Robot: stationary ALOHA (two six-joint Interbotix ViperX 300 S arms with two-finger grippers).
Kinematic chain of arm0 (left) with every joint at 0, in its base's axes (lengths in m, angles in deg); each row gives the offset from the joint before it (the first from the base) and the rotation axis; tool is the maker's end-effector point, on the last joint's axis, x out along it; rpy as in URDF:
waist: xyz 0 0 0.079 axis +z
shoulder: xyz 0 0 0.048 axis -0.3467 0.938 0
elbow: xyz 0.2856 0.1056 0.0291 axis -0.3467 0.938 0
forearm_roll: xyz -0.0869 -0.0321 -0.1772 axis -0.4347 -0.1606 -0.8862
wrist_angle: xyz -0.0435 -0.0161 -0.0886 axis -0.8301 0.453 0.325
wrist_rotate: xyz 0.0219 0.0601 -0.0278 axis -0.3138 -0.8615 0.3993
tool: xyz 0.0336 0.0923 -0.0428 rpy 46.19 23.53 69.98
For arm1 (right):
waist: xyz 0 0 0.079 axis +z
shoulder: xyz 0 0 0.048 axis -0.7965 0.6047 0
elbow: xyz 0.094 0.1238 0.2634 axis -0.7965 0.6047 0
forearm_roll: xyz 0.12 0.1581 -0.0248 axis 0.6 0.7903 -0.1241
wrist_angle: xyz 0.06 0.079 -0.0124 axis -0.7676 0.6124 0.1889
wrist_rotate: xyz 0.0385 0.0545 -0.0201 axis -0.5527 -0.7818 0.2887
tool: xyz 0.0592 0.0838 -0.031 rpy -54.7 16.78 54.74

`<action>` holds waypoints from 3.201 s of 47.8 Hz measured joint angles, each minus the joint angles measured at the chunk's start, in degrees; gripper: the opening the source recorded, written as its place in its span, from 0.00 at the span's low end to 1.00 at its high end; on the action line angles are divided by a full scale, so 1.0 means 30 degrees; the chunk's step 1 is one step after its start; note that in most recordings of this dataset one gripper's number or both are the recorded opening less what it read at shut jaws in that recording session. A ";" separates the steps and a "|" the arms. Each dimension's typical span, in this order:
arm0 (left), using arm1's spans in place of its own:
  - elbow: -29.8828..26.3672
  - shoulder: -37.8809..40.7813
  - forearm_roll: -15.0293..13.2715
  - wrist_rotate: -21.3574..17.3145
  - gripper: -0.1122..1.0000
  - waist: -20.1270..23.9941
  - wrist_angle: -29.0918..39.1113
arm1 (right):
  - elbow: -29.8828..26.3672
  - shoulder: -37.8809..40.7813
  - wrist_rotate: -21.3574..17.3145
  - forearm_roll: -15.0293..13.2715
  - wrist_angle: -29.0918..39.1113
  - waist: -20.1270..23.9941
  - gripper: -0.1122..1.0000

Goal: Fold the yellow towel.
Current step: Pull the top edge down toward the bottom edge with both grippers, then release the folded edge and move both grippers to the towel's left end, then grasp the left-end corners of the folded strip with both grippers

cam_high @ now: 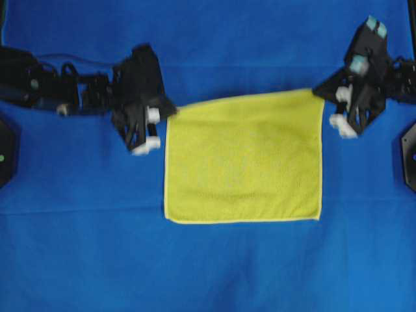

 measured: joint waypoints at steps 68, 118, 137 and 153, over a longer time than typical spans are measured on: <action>-0.0322 0.1611 0.0000 0.3457 0.52 -0.8232 -0.0645 | 0.0264 0.3955 -0.7559 0.1436 -0.2285 1.1865 0.56; -0.0059 -0.0059 0.0000 0.1348 0.54 -0.3281 -0.0410 | 0.1260 0.0498 -0.7324 -0.3047 -0.0586 0.6416 0.57; -0.0439 0.2725 0.0000 0.1113 0.54 -0.2578 -0.0439 | 0.0879 0.3926 -0.7324 -0.3721 -0.0615 0.4717 0.57; -0.0791 0.3721 0.0000 0.1055 0.54 -0.2373 -0.0527 | 0.0791 0.5625 -0.7354 -0.3750 -0.1758 0.4658 0.57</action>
